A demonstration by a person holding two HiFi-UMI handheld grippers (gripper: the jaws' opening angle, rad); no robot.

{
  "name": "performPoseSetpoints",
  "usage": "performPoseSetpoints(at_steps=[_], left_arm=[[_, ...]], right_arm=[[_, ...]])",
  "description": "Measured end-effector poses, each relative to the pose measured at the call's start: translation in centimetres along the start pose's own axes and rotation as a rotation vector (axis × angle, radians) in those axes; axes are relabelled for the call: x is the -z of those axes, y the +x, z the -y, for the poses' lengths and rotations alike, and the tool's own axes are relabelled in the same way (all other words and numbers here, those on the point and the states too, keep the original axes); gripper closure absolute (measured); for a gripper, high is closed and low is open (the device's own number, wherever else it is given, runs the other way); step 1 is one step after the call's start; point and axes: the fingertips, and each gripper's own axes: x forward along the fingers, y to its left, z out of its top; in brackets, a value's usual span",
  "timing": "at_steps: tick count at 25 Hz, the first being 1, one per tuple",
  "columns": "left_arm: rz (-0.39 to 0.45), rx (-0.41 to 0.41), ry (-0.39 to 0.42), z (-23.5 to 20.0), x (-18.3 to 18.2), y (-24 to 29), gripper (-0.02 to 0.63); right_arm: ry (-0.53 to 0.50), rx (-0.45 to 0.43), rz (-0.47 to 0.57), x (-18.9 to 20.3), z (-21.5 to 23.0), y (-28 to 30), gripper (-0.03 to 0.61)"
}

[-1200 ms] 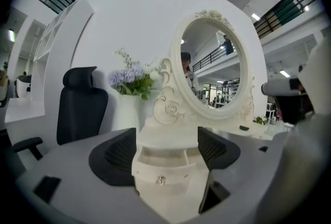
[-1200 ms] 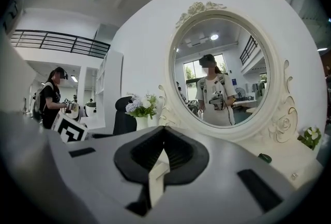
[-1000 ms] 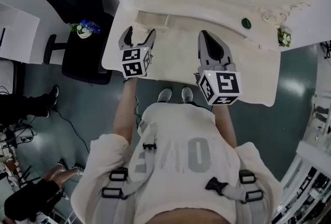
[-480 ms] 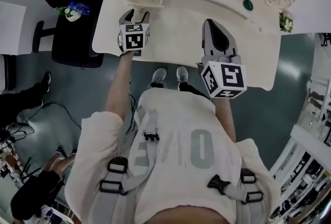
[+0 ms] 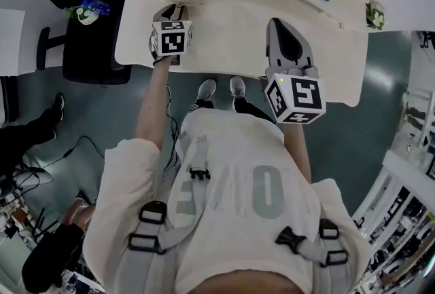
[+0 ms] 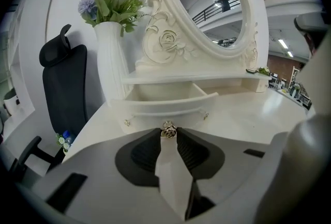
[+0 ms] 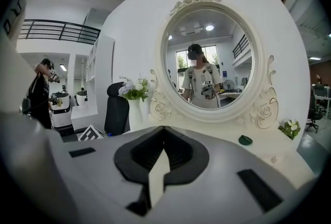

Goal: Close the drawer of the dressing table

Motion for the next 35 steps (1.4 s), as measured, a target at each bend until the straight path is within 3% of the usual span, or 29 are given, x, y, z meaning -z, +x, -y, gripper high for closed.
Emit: performPoseSetpoints(at_steps=[16,35], left_arm=[[0.013,0.006,0.023,0.2,-0.2,-0.1,0.511],[0.05,0.002,0.044,0.0,-3.1,1.4,0.512]], right_arm=[[-0.007,0.001,-0.014,0.4,-0.2,0.5,0.569],[0.011,0.035,-0.023,0.6,0.9,0.6,0.569]])
